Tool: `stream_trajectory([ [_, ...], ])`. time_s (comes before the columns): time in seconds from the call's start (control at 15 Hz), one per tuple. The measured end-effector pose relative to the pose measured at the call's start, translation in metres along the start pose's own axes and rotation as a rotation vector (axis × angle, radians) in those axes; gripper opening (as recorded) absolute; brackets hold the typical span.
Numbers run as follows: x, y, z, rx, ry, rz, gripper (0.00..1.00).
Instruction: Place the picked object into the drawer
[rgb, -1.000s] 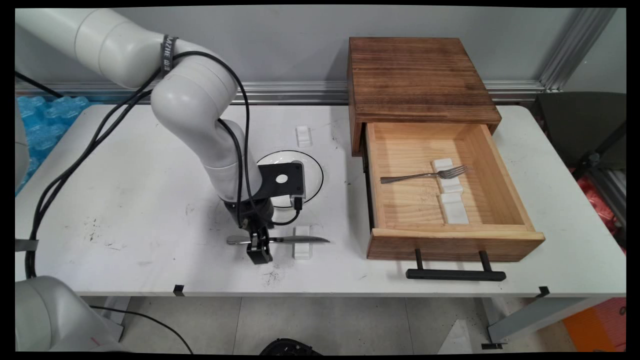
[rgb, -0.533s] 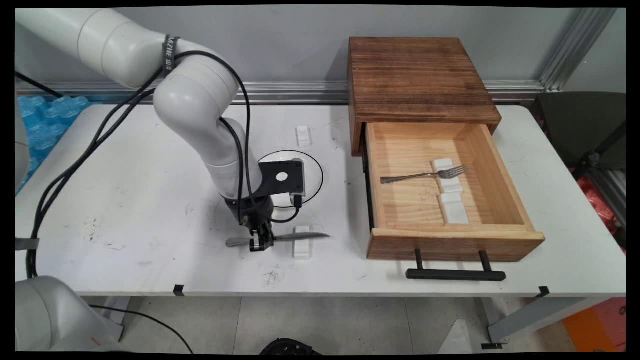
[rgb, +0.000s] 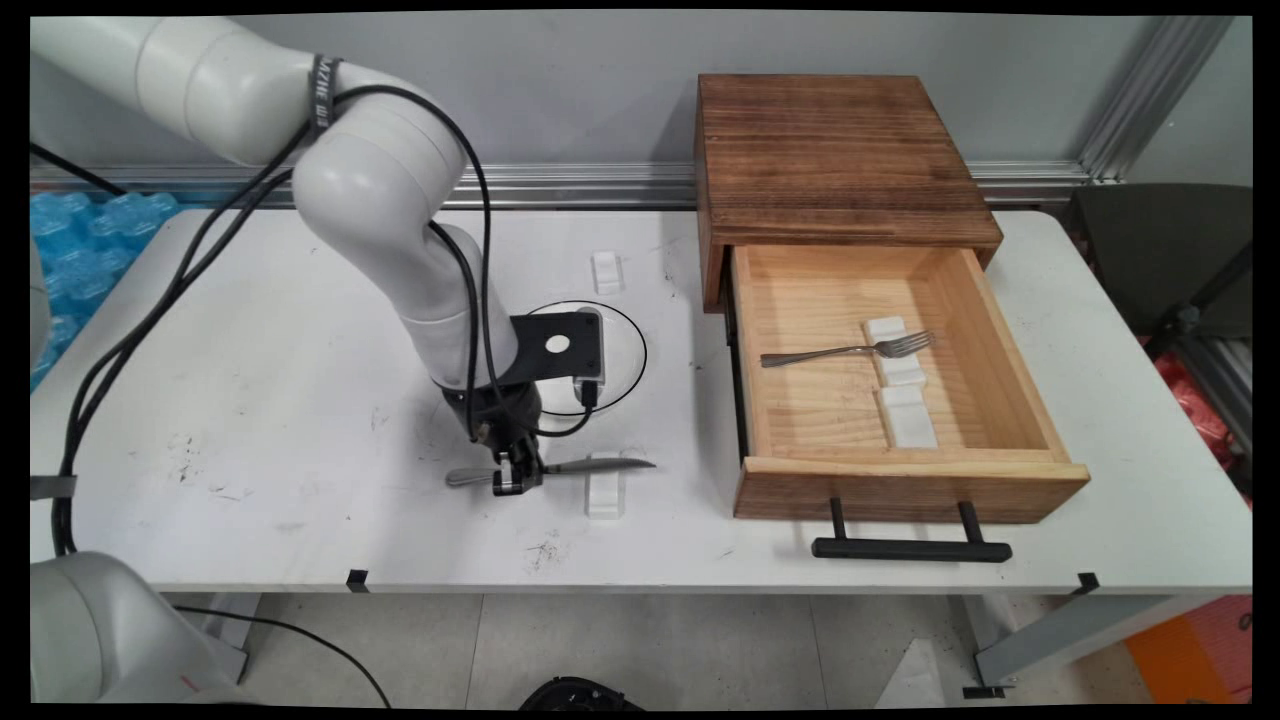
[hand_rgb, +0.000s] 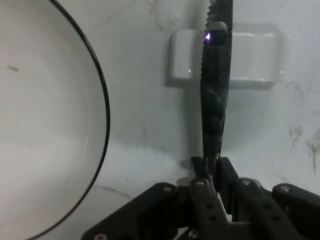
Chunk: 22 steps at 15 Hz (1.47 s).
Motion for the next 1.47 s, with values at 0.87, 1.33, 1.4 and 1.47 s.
stream_trajectory([
  [0.87, -0.005, 0.001, -0.135, -0.018, 0.053, 0.000, 0.00],
  [1.33, 0.068, -0.008, -0.193, -0.012, 0.176, -0.023, 0.00],
  [1.4, 0.079, -0.008, -0.197, -0.008, 0.188, -0.029, 0.00],
  [1.47, 0.090, -0.009, -0.199, -0.002, 0.199, -0.034, 0.00],
])
